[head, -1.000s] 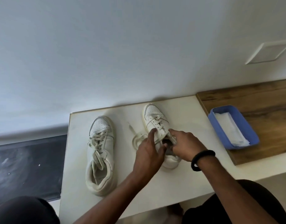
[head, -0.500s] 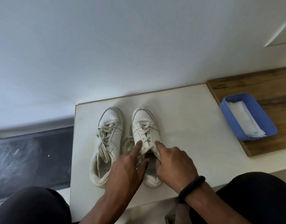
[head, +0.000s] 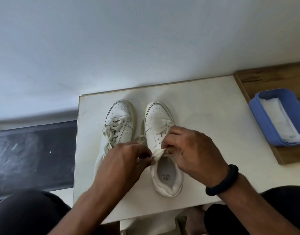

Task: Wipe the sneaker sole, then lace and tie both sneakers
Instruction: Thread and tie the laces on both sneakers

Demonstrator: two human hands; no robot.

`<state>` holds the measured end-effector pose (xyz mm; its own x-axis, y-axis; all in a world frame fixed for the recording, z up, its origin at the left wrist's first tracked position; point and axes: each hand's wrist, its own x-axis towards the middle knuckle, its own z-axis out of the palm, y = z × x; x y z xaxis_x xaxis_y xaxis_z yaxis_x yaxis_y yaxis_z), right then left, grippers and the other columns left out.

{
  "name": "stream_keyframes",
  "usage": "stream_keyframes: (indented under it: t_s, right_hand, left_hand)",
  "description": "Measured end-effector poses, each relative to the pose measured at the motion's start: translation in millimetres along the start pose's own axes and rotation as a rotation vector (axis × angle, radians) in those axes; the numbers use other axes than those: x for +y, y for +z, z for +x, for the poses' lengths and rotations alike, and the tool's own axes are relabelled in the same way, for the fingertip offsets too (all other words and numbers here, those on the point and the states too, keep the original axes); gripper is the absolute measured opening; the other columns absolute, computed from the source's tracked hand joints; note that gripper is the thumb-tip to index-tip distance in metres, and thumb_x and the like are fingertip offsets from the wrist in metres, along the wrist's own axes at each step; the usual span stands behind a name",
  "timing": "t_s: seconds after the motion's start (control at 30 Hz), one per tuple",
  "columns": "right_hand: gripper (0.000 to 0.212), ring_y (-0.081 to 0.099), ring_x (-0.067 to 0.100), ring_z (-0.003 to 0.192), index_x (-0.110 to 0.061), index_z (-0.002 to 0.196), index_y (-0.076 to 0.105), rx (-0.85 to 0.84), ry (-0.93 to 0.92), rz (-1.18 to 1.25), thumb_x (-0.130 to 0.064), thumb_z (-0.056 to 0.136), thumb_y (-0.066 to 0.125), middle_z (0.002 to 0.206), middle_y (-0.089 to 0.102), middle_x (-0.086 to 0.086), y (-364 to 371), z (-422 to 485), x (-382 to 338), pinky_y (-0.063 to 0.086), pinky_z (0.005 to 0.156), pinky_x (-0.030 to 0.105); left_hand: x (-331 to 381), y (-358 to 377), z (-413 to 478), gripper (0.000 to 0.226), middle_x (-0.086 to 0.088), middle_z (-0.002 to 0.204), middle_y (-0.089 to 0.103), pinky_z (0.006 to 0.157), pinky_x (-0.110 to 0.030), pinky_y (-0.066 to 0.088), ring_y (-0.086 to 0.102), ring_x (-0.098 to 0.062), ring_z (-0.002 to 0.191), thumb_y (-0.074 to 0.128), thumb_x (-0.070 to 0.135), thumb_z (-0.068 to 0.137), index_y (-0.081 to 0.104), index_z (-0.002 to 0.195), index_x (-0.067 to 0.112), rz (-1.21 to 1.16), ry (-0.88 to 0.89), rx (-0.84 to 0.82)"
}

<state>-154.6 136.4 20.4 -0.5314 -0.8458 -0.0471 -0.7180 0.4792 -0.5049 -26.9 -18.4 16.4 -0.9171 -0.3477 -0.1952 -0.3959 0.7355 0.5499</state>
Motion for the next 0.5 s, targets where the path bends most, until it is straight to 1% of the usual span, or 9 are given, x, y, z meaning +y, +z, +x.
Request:
stream_keyframes:
  t_s: [0.03,0.1,0.2,0.27,0.33,0.37,0.43,0.47,0.5]
  right_hand:
    - [0.012,0.065,0.012,0.081,-0.028,0.086,0.07,-0.016,0.013,0.062,-0.017,0.083,0.074,0.096,0.064,-0.015,-3.4,1.6,3.9,0.056,0.067,0.037]
    - [0.01,0.064,0.006,0.089,-0.027,0.085,0.071,-0.096,0.066,0.216,-0.018,0.083,0.076,0.097,0.065,-0.017,-10.5,4.4,10.6,0.054,0.078,0.032]
    - [0.008,0.059,0.0,0.099,-0.029,0.083,0.069,-0.25,0.127,0.321,-0.028,0.085,0.077,0.099,0.064,-0.017,-18.5,5.5,15.7,0.047,0.086,0.021]
    - [0.014,0.057,0.001,0.097,-0.028,0.078,0.067,-0.261,0.115,0.303,-0.034,0.081,0.079,0.097,0.062,-0.015,-18.4,5.1,17.0,0.046,0.085,0.02]
    - [0.021,0.057,0.003,0.091,-0.025,0.073,0.064,-0.245,0.085,0.322,-0.036,0.078,0.081,0.092,0.06,-0.013,-17.8,5.9,16.0,0.048,0.082,0.025]
    - [0.023,0.059,0.006,0.088,-0.025,0.071,0.062,-0.238,0.068,0.372,-0.039,0.077,0.08,0.089,0.061,-0.011,-18.6,7.0,15.6,0.052,0.082,0.032]
    - [0.027,0.064,0.019,0.08,-0.023,0.069,0.063,-0.207,0.057,0.527,-0.046,0.077,0.073,0.081,0.065,-0.003,-24.3,9.5,16.5,0.054,0.08,0.048]
    - [0.031,0.065,0.024,0.077,-0.02,0.069,0.066,-0.189,0.065,0.601,-0.049,0.078,0.07,0.078,0.066,0.001,-28.5,10.6,18.7,0.054,0.079,0.05]
    - [0.035,0.065,0.024,0.076,-0.016,0.07,0.068,-0.181,0.081,0.665,-0.049,0.08,0.068,0.075,0.067,0.004,-32.9,11.2,21.8,0.054,0.08,0.049]
  left_hand:
    - [-2.2,-4.9,0.5,0.009,0.026,0.075,0.068,0.061,-0.01,0.039,0.061,0.006,0.066,0.079,0.043,0.086,0.078,0.09,0.036,-0.056,-0.029,-0.019]
    - [-5.5,-13.0,0.6,0.011,0.032,0.067,0.065,0.056,-0.009,0.04,0.058,0.006,0.056,0.078,0.04,0.087,0.075,0.079,0.033,-0.183,-0.085,-0.031]
    - [-6.7,-19.4,0.5,0.018,0.03,0.062,0.062,0.051,-0.011,0.039,0.053,0.001,0.046,0.075,0.04,0.089,0.07,0.076,0.03,-0.247,-0.044,-0.071]
    - [-8.3,-20.8,0.4,0.02,0.021,0.059,0.062,0.05,-0.013,0.037,0.05,-0.002,0.047,0.071,0.044,0.092,0.069,0.079,0.028,-0.28,-0.026,-0.168]
    - [-12.1,-21.7,0.1,0.024,0.014,0.054,0.056,0.051,-0.016,0.033,0.044,-0.004,0.048,0.068,0.05,0.093,0.072,0.085,0.027,-0.309,-0.028,-0.308]
    - [-13.0,-23.4,-0.3,0.028,0.012,0.051,0.052,0.05,-0.016,0.03,0.041,-0.005,0.047,0.066,0.053,0.092,0.073,0.085,0.026,-0.331,-0.029,-0.357]
    - [-14.1,-28.7,0.6,0.034,0.009,0.049,0.045,0.048,-0.019,0.029,0.036,-0.005,0.047,0.066,0.054,0.089,0.076,0.08,0.023,-0.439,-0.056,-0.377]
    - [-14.2,-31.8,1.6,0.036,0.008,0.049,0.043,0.046,-0.021,0.03,0.038,-0.009,0.046,0.067,0.053,0.088,0.076,0.078,0.02,-0.519,-0.084,-0.36]
    - [-14.8,-34.7,3.0,0.036,0.004,0.05,0.044,0.045,-0.02,0.032,0.039,-0.012,0.045,0.069,0.05,0.087,0.075,0.075,0.017,-0.598,-0.111,-0.328]
